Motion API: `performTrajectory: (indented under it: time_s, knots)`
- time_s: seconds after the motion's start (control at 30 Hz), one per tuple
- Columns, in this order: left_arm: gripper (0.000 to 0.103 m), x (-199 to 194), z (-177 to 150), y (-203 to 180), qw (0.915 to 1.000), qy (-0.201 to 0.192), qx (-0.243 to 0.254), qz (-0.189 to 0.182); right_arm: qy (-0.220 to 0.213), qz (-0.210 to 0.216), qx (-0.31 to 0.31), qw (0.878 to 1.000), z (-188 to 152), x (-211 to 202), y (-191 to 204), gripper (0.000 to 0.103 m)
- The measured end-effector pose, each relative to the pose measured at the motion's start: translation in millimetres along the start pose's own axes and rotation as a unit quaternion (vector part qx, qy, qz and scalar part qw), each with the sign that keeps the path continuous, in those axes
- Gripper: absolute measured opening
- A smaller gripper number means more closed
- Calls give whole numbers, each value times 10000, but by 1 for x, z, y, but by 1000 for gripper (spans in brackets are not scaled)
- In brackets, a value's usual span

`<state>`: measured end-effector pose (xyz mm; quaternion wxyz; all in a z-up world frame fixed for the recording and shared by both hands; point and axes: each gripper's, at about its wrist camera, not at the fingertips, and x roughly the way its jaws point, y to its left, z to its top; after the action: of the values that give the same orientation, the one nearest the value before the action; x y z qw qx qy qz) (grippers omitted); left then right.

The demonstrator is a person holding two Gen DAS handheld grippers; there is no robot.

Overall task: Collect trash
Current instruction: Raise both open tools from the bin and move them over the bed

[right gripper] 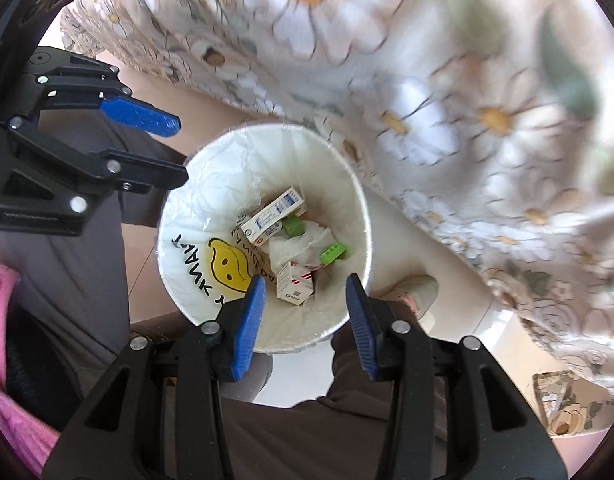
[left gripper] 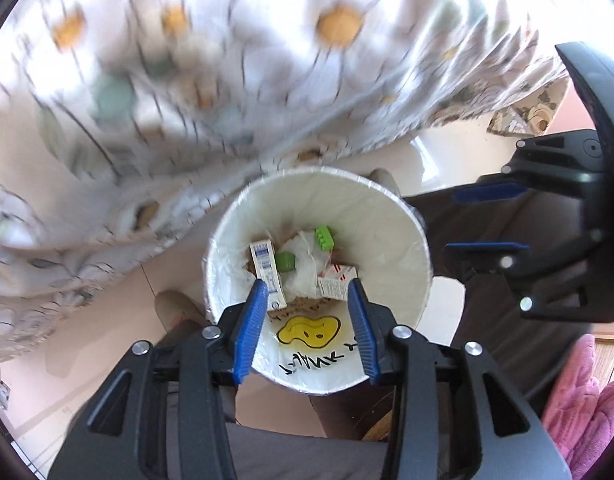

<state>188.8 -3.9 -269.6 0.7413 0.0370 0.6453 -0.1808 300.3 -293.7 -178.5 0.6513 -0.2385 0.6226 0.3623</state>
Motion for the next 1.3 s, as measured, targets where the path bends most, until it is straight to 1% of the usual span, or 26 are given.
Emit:
performTrajectory:
  time_s: [0.07, 0.13, 0.23, 0.27, 0.43, 0.53, 0.63, 0.77, 0.87, 1.0, 1.13, 1.2, 1.23, 1.3]
  knots:
    - [55, -17, 3, -4, 9998, -153, 55, 74, -109, -83, -15, 9999, 0, -15, -3, 43]
    - [64, -33, 8, -8, 9994, -317, 84, 125, -212, -176, -12, 9996, 1, -29, -5, 43]
    - [70, -59, 17, -13, 9976, -610, 174, 266, -342, -319, -9, 9989, 2, -49, -10, 44]
    - [71, -67, 21, -16, 9968, -699, 218, 314, -392, -391, -18, 9985, 3, -56, -11, 48]
    - [74, -99, 44, -25, 9935, -962, 410, 442, -726, -635, -39, 9953, 10, -97, -22, 49]
    - [74, -113, 62, -31, 9910, -1081, 561, 563, -906, -739, -35, 9931, 18, -121, -31, 53]
    - [74, -128, 83, -36, 9886, -1213, 671, 596, -1065, -897, -85, 9902, 27, -143, -41, 53]
    - [75, -142, 114, -39, 9863, -1304, 815, 605, -1249, -1001, -158, 9870, 49, -169, -60, 53]
    - [75, -144, 144, -38, 9828, -1374, 1000, 720, -1338, -1068, -195, 9850, 73, -183, -86, 53]
    - [75, -143, 196, -22, 9815, -1446, 1038, 697, -1411, -1152, -232, 9830, 111, -186, -126, 53]
    - [75, -137, 265, 0, 9788, -1593, 1113, 641, -1421, -1159, -281, 9826, 170, -182, -180, 53]
    - [75, -134, 304, 13, 9758, -1705, 1203, 646, -1435, -1270, -350, 9808, 200, -181, -207, 53]
    - [75, -132, 322, 19, 9740, -1766, 1240, 691, -1433, -1316, -371, 9802, 221, -179, -224, 53]
    - [75, -126, 361, 32, 9720, -1794, 1325, 735, -1430, -1448, -405, 9782, 253, -176, -252, 53]
